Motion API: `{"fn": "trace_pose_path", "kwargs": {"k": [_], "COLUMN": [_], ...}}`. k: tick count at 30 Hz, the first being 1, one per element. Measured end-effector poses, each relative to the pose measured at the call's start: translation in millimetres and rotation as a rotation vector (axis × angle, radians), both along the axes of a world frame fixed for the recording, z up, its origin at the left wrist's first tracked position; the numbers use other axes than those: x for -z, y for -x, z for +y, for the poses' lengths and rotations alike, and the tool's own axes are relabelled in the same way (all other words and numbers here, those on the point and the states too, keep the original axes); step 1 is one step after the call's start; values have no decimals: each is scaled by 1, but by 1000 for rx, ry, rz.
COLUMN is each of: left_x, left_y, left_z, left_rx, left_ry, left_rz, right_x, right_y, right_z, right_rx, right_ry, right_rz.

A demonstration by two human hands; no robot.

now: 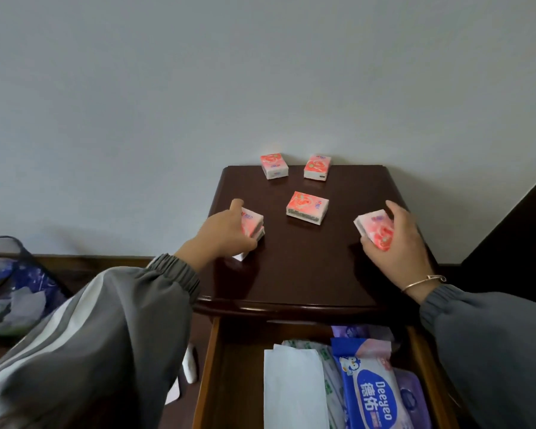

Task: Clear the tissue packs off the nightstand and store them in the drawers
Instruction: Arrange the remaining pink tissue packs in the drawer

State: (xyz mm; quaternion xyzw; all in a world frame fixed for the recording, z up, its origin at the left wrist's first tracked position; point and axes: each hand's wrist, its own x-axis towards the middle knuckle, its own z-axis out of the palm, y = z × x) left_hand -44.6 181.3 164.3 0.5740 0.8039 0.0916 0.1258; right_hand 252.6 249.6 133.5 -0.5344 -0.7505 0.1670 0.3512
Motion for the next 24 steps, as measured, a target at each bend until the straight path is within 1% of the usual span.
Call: {"fn": "trace_pose_path", "kwargs": {"k": [3, 5, 6, 8, 11, 13, 16, 19, 21, 23, 24], "left_x": [9, 11, 13, 15, 19, 22, 27, 31, 33, 34, 33], "left_y": [2, 0, -1, -3, -2, 0, 0, -1, -2, -6, -8], "left_z": [-19, -26, -29, -32, -31, -29, -28, -30, -34, -41, -45], "left_rx": [-35, -52, -53, -49, -58, -63, -72, -69, -75, -100, -119], "left_ry": [-57, -69, -70, -80, -95, -109, -142, -193, -238, -299, -335], "left_rz": [-51, -115, -147, -193, -245, -253, -245, -243, -253, -257, -260], "right_x": [-27, -45, -51, -53, -38, -25, -15, -12, -11, -14, -16], "right_y": [35, 68, 84, 110, 130, 135, 137, 134, 128, 119, 114], "right_z": [5, 14, 19, 30, 42, 47, 55, 59, 58, 48, 40], "right_rx": [-106, -197, -238, -270, -214, -186, -136, -93, -51, -21, -10], "right_ry": [12, 45, 60, 76, 183, 217, 179, 165, 155, 185, 211], "right_rz": [61, 35, -6, -156, -404, -502, -573, -583, -546, -438, -343]}}
